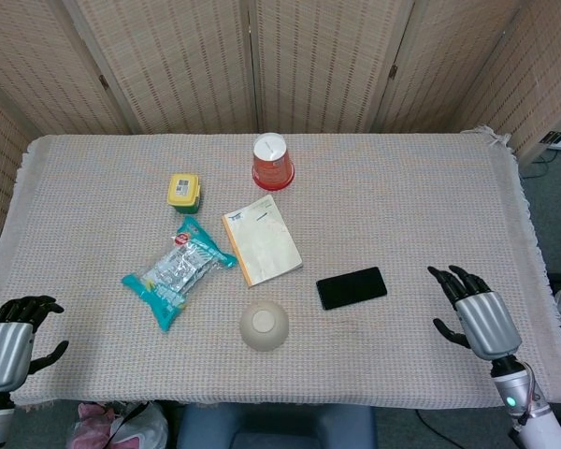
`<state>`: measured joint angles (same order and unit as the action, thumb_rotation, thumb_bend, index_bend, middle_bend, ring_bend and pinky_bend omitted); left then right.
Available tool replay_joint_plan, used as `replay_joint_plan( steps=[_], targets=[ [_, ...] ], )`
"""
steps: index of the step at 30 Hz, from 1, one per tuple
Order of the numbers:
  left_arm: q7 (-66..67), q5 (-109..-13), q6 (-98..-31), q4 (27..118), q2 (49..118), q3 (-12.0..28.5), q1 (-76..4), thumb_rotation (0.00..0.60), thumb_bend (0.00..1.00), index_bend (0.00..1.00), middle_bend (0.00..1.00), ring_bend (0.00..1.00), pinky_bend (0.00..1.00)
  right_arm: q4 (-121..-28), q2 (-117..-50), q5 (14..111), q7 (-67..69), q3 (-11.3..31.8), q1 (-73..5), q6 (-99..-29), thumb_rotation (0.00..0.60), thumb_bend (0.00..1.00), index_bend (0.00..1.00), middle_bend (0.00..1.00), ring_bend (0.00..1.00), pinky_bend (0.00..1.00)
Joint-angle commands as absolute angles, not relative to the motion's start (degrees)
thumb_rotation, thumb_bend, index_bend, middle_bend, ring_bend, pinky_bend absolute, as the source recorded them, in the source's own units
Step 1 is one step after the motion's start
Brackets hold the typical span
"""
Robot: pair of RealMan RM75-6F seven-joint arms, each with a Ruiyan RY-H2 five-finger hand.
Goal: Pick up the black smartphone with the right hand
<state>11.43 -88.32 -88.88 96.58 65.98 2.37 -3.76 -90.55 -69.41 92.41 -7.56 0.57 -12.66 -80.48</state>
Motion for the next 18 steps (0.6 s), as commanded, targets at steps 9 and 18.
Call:
replay_joint_plan(
  steps=[9,18],
  targets=[
    [9.31,-88.2,-89.97,95.69,65.25,2.01,-2.71,0.6,0.2,0.4,0.33,0.27,0.26,-75.27,-85.13,87.78,-12.97,3.7,-25.0,-61.51,0.6,0.09,0.2,0.28,0.17,0.27],
    [8.65,-87.63,-90.35,95.22,64.93,1.97,-2.08,0.6,0.2,0.4,0.33,0.27,0.26,-70.59,-89.38,86.23,-13.42,4.73,-28.86,-57.84,0.6,0.15,0.21,0.29,0.17,0.27]
  ],
)
